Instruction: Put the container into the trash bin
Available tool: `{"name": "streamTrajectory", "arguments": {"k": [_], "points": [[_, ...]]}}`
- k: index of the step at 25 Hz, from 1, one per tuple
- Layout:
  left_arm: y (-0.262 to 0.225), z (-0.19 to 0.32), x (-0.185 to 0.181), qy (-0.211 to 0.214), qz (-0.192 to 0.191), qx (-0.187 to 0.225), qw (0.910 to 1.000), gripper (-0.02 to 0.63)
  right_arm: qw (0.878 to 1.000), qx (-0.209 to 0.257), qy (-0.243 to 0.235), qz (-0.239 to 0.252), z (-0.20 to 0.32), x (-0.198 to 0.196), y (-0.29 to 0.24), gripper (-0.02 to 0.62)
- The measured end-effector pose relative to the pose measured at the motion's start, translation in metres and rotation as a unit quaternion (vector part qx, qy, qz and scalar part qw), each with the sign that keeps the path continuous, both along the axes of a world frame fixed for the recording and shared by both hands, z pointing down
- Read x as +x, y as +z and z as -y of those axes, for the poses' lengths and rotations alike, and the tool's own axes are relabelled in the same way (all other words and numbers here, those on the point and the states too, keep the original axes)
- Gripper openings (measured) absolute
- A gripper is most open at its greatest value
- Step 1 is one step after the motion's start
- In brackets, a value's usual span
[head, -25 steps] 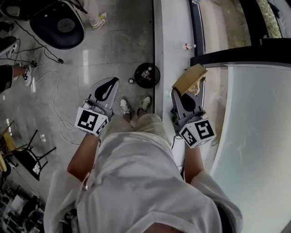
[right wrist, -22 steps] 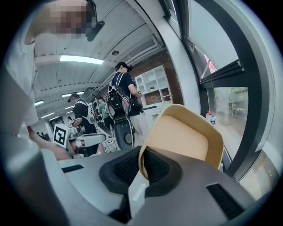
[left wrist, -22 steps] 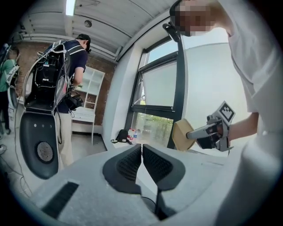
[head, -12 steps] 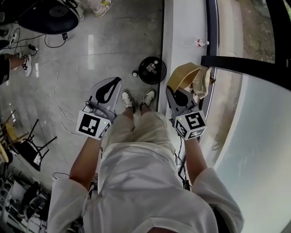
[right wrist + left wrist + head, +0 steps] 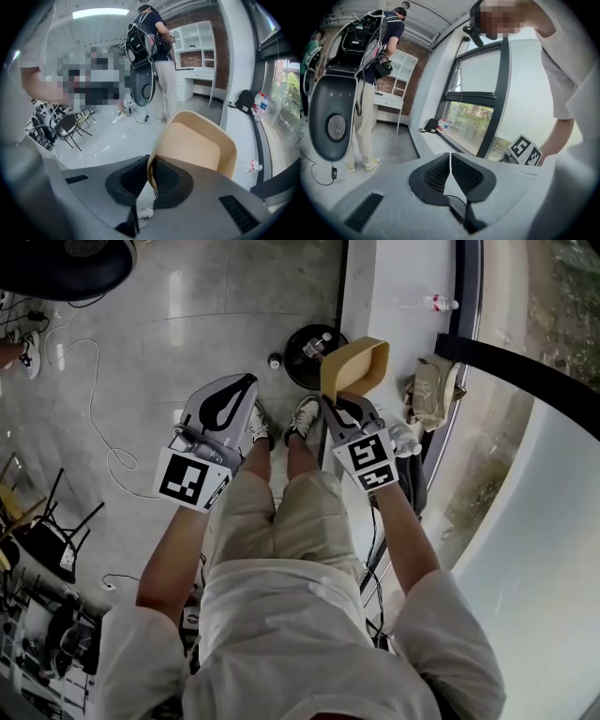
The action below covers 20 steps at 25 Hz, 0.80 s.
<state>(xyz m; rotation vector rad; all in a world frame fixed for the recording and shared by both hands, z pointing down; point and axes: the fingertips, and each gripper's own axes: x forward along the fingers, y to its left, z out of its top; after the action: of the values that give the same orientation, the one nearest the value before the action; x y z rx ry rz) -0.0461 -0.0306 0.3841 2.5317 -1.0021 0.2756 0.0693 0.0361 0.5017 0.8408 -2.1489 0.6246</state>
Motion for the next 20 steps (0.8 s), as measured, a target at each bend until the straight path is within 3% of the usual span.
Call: {"name": "streamTrajectory", "arguments": {"k": [11,16,20], "points": [[0.087,-0.011,-0.001,0.014,0.015,-0.044,0.9988,0.026,0.994,-0.076,-0.058,-0.056,-0.017,-0.018,0.145,0.018],[0.120,-0.005,0.002,0.001,0.016,-0.057,0.9982,0.026,0.988,-0.142,-0.025,-0.062,-0.014,-0.011,0.212,0.019],[0.149,-0.004,0.003,-0.006,0.016,-0.072,0.9973,0.026,0.983,-0.166,-0.013,-0.076,-0.010,-0.003,0.253,0.018]]}}
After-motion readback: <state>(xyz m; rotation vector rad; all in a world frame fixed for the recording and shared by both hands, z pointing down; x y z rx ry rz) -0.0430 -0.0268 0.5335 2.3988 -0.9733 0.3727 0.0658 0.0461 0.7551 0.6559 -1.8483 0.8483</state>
